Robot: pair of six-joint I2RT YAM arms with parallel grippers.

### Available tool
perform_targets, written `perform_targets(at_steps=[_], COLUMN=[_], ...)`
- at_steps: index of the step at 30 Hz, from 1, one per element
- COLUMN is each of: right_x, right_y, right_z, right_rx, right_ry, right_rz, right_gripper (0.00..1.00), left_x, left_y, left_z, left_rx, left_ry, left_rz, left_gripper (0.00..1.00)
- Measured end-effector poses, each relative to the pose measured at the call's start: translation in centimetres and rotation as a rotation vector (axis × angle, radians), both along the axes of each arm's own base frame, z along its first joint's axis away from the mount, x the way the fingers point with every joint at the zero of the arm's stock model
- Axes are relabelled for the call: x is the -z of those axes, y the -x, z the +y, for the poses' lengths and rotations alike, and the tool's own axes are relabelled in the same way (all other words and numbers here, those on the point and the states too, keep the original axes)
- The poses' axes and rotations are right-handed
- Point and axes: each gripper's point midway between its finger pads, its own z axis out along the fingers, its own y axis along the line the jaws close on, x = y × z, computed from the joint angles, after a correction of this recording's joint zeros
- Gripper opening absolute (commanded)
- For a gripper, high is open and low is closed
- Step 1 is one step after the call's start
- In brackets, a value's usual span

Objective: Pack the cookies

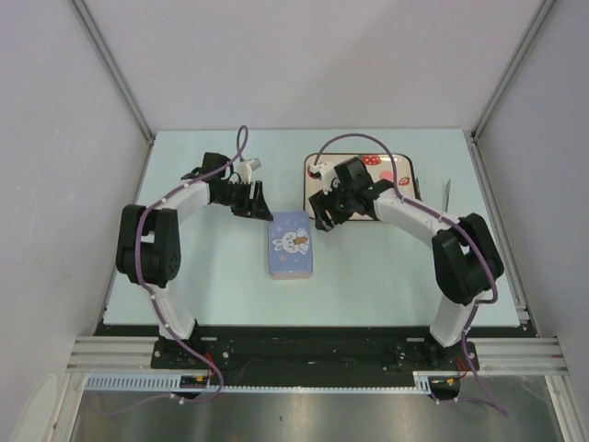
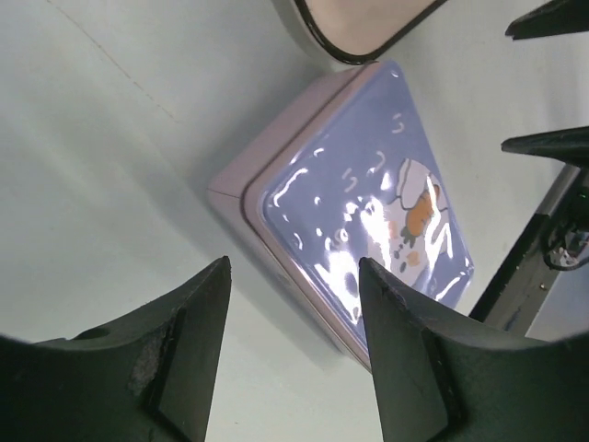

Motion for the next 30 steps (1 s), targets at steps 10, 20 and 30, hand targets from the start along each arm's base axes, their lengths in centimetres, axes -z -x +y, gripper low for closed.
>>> perform_targets(at_steps=[10,20,30], right_x=[1.4,3.7,4.7], right_y=[-0.8,-1.6,-1.5], right_z=[2.4,4.0,4.6], right_rx=[-0.013,0.007,0.02], right_ry=[-0.125,-0.174,-0.197], right_rz=[0.146,0.245,0.306], right_gripper=[0.7,0.68,0.67], left_x=[1.7,1.7,2.4], left_y=[-1.3,-2.3,-1.9], left_z=[0.3,-0.1,-0.3], left_rx=[-0.031,-0.06,-0.07], left_ry=[-0.027,0.001,0.018], left_rz=[-0.004,-0.014,0.002], left_gripper=[0.63,0.63,0.62])
